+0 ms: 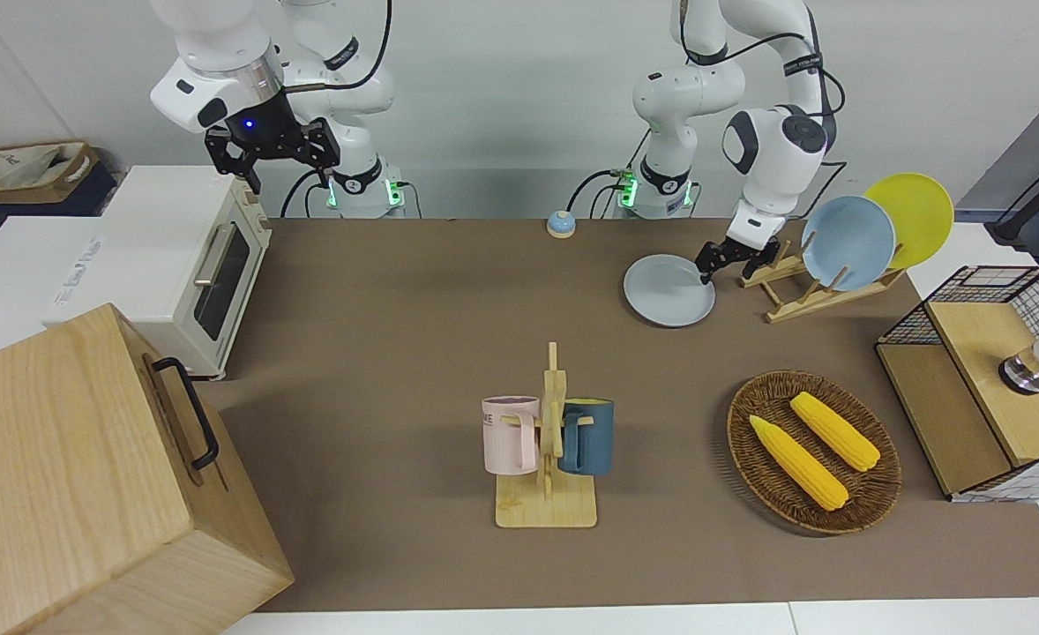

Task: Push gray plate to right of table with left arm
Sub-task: 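Place the left gripper against the gray plate's edge nearest the robot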

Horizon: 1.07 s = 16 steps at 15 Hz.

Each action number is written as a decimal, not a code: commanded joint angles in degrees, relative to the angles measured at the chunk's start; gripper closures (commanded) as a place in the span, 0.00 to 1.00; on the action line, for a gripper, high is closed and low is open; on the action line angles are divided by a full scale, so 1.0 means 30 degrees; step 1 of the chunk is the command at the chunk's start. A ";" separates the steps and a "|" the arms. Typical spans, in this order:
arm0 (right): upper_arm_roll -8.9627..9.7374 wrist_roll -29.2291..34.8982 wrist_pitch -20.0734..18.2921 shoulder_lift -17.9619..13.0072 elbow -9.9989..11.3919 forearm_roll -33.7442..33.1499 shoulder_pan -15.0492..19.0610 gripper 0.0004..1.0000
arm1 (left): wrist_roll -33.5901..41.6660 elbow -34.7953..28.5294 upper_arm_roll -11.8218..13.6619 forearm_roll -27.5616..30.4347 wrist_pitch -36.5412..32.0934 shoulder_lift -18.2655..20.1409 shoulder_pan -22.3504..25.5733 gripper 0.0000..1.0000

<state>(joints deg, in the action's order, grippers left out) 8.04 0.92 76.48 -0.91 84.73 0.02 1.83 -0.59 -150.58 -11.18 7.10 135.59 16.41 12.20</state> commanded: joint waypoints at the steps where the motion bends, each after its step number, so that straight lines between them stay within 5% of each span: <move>1: 0.0307 0.0221 -0.0298 -0.0047 -0.0178 0.0082 0.0357 0.02 | 0.0022 -0.0608 0.0035 0.0356 0.1527 -0.0692 -0.0405 0.01; 7: 0.0307 0.0221 -0.0298 -0.0047 -0.0178 0.0082 0.0357 0.02 | -0.0358 -0.1194 0.0035 0.0356 0.3316 -0.1719 -0.0815 0.12; 10: 0.0307 0.0221 -0.0298 -0.0047 -0.0178 0.0082 0.0386 0.02 | -0.0447 -0.1195 0.0035 0.0356 0.3201 -0.1691 -0.0815 0.82; 11: 0.0307 0.0221 -0.0298 -0.0047 -0.0178 0.0082 0.0357 0.02 | -0.0476 -0.1195 0.0035 0.0356 0.3200 -0.1719 -0.0815 0.98; 16: 0.0307 0.0221 -0.0298 -0.0047 -0.0178 0.0082 0.0357 0.02 | -0.0447 -0.1195 0.0035 0.0356 0.3200 -0.1720 -0.0844 1.00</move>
<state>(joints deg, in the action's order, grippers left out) 8.04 0.92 76.48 -0.91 84.73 0.02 1.83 -1.46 -153.24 -11.51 7.51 144.05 11.27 10.36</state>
